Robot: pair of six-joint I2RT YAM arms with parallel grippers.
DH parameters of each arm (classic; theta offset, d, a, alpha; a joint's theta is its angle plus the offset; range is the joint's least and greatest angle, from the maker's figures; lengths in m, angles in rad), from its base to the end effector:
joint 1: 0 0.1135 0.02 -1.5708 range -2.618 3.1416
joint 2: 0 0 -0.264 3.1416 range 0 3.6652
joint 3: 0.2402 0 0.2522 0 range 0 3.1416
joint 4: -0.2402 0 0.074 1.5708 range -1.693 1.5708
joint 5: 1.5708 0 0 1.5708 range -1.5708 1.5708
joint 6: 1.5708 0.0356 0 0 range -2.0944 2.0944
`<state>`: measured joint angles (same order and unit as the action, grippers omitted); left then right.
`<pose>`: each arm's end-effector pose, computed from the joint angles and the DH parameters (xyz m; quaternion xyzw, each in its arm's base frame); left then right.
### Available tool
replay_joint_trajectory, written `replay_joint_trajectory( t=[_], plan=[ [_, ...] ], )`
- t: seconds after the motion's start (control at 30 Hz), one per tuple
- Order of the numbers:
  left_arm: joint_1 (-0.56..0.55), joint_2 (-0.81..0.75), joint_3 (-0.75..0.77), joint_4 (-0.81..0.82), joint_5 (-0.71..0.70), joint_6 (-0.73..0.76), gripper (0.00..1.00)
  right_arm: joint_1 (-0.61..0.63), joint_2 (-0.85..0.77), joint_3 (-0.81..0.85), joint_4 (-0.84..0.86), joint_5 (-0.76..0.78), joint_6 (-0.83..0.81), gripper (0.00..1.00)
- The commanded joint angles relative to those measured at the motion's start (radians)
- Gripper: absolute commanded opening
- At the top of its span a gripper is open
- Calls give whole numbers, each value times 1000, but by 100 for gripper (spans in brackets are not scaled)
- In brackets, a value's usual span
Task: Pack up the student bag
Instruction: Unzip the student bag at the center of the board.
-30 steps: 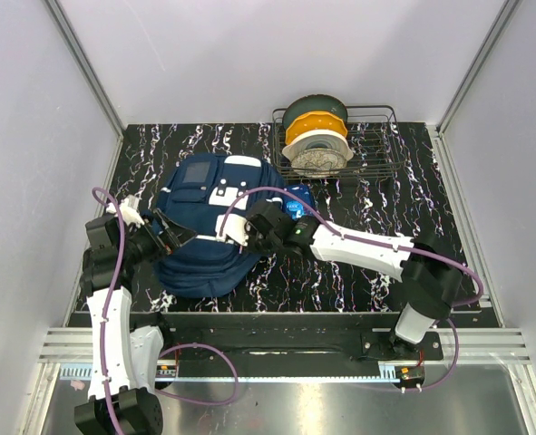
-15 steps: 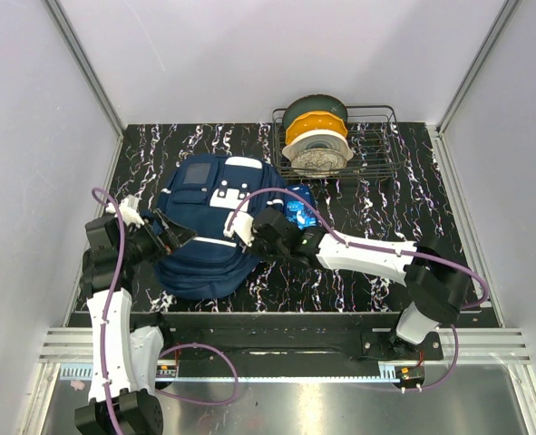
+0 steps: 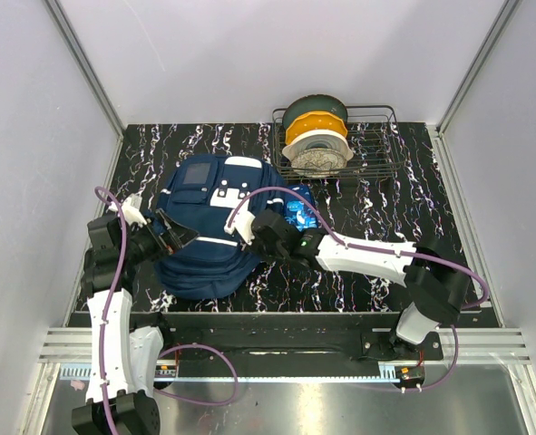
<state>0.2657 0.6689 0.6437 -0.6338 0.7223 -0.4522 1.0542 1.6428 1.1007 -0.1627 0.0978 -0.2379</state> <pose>0.1402 0.0138 0.2694 -0.1494 0.8411 -0.3542 0.3805 0.1824 0.3140 0.2309 -0.5294 0.7363 0.1256 0.4023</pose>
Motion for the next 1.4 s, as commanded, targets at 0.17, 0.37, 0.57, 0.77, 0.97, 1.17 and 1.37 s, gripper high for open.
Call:
replay_joint_trajectory(
  t=[0.17, 0.37, 0.57, 0.77, 0.97, 1.17, 1.37],
  plan=[
    [-11, -8, -4, 45, 3, 7, 99, 50, -34, 27, -60, 46, 20, 0],
    [-13, -3, -6, 48, 3, 7, 99, 92, 6, 48, -58, 66, 31, 0],
    [-13, 0, -4, 46, 5, 10, 99, 93, 9, 51, -37, 94, 23, 0],
    [-13, 0, -3, 43, 0, 9, 99, 92, 9, 50, -31, 98, 22, 0],
    [-13, 8, 4, 31, -29, 7, 99, 93, -4, 36, -23, 111, 14, 0],
    [-13, 15, 25, -21, -219, -37, 99, 92, -46, -5, 20, 125, 2, 0],
    [3, 52, 30, -46, -434, -111, 99, 93, -81, -33, 34, 77, -3, 0]
  ],
)
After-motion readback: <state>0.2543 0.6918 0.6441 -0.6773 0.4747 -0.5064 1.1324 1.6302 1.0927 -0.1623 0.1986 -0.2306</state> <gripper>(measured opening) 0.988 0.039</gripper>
